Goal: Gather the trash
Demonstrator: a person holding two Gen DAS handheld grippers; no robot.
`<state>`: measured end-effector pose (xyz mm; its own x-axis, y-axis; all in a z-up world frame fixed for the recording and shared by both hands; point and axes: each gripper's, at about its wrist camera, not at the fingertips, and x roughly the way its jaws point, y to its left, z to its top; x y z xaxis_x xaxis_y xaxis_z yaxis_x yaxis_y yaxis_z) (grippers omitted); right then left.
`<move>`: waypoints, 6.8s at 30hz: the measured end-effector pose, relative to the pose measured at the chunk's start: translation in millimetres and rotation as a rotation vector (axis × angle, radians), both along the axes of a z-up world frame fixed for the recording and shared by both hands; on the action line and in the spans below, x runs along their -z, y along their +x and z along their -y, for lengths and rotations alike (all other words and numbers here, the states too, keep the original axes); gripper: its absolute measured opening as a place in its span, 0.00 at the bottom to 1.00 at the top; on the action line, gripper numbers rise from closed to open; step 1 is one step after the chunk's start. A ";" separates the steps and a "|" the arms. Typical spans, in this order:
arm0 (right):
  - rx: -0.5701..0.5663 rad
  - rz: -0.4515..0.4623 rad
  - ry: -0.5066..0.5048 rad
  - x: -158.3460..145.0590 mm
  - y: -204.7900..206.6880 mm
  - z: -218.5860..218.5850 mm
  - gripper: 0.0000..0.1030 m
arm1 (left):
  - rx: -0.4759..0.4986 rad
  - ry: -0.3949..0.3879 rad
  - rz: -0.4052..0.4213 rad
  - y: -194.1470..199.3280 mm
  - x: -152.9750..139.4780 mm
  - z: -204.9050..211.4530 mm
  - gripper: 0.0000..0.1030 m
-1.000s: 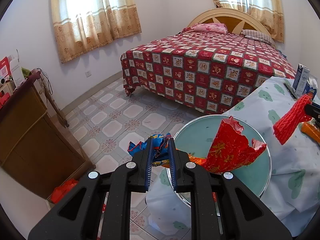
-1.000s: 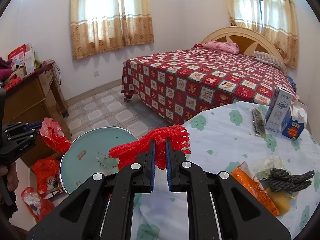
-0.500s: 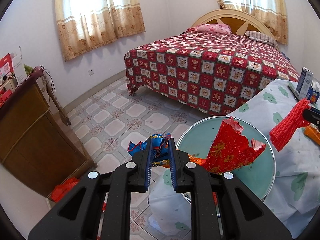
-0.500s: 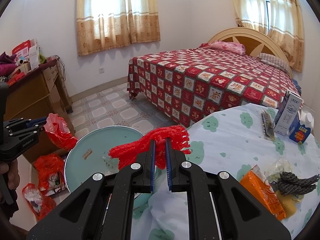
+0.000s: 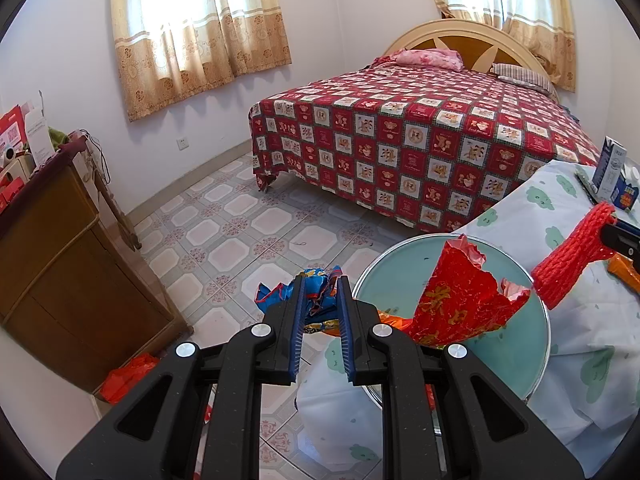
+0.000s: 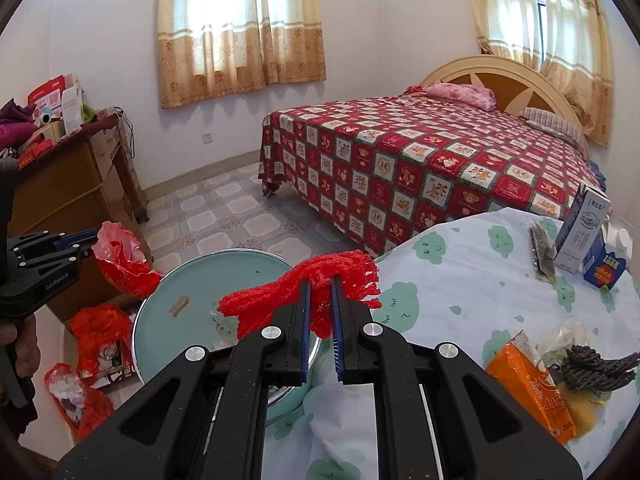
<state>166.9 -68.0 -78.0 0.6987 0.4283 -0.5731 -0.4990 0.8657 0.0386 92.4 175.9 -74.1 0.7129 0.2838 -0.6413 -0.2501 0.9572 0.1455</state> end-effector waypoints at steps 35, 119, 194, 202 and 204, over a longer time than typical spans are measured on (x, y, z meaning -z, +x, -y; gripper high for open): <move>0.441 0.008 -0.002 13.2 -23.0 201.4 0.46 | 0.188 0.021 -0.108 -2.7 50.6 92.7 0.63; 0.768 0.009 0.213 74.9 -141.7 402.6 0.76 | 0.488 0.062 -0.145 26.2 39.5 371.7 0.92; 0.474 0.008 0.075 9.6 -100.7 294.0 0.11 | 0.351 0.071 -0.108 -11.9 14.1 169.4 0.28; 0.392 0.030 0.060 3.6 -73.8 239.5 0.11 | 0.299 0.070 -0.104 -17.6 19.0 134.7 0.29; 0.372 0.036 0.057 2.3 -66.9 227.2 0.11 | 0.285 0.075 -0.098 -17.7 19.1 128.8 0.29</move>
<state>100.0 -295.1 -80.3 0.8318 0.1719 -0.5277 -0.1531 0.9850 0.0795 74.8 47.1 -93.2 0.7060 0.1303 -0.6961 0.0455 0.9725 0.2282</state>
